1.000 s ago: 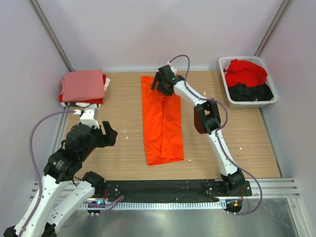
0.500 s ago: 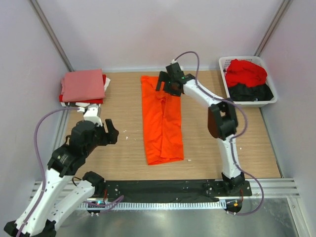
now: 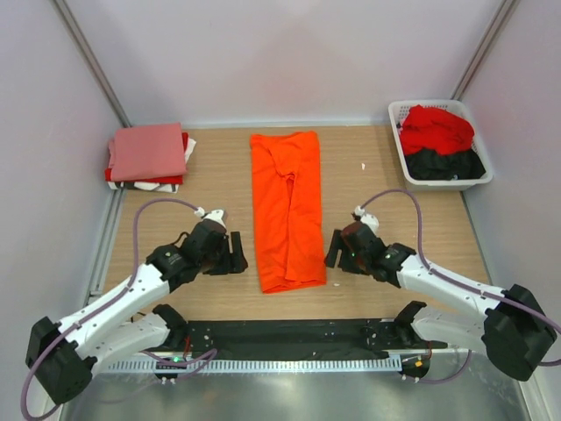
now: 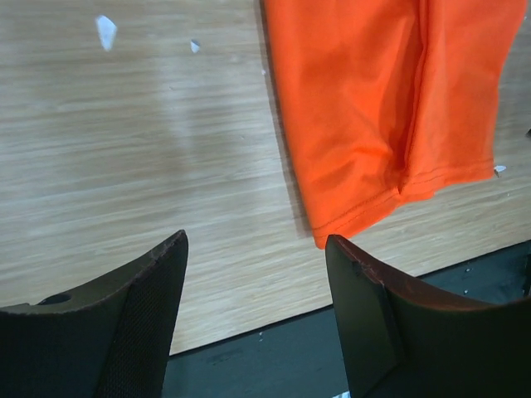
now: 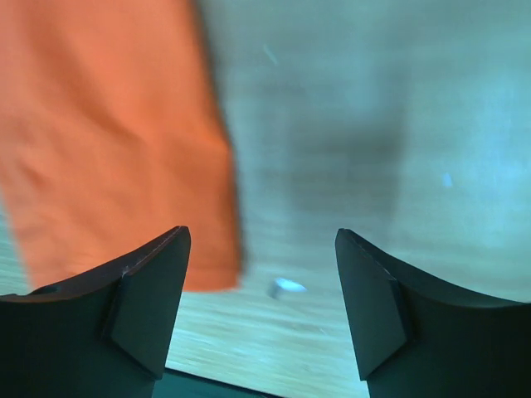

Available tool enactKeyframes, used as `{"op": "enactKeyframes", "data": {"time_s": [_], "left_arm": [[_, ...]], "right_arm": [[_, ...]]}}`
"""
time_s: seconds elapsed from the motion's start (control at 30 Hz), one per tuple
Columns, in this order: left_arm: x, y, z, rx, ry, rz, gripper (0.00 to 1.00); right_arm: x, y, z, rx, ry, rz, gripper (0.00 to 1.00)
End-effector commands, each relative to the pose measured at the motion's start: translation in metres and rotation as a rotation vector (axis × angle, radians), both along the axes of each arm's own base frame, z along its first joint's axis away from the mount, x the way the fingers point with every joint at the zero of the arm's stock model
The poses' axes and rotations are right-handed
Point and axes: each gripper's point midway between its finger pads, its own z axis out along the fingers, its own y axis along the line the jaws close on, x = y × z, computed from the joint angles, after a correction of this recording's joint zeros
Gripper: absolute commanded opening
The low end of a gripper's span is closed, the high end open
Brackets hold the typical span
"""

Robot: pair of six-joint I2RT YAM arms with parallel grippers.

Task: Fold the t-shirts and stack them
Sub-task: Fold the tshirt

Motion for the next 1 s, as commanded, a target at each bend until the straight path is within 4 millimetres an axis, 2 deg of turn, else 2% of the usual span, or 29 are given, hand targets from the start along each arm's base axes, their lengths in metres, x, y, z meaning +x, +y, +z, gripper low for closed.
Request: {"op": "enactKeyframes", "data": {"time_s": [0.0, 0.07, 0.2, 0.37, 0.7, 0.8, 0.83, 0.97], "left_arm": [[0.011, -0.033, 0.0, -0.132, -0.03, 0.026, 0.69], [0.005, -0.043, -0.011, -0.124, -0.006, 0.009, 0.68], [0.003, -0.057, -0.024, -0.123, 0.001, 0.007, 0.69], [0.001, -0.067, -0.037, -0.115, 0.012, -0.001, 0.68], [-0.013, -0.08, -0.06, -0.102, 0.058, -0.018, 0.68], [-0.018, -0.079, -0.067, -0.09, 0.067, -0.017, 0.67], [-0.019, -0.078, -0.069, -0.087, 0.069, -0.015, 0.67], [-0.022, -0.077, -0.078, -0.094, 0.078, -0.017, 0.59]], "right_arm": [[-0.022, 0.009, -0.01, 0.103, 0.034, -0.033, 0.76], [-0.034, 0.012, -0.021, 0.095, 0.061, -0.008, 0.75], [-0.041, 0.016, -0.037, 0.079, 0.096, 0.013, 0.74], [-0.038, 0.029, -0.038, 0.109, 0.1, 0.038, 0.73], [-0.041, 0.037, -0.047, 0.108, 0.122, 0.068, 0.53], [-0.045, 0.037, -0.052, 0.106, 0.133, 0.076, 0.41], [-0.045, 0.036, -0.054, 0.101, 0.137, 0.074, 0.39], [-0.046, 0.033, -0.055, 0.089, 0.133, 0.07, 0.34]]}}
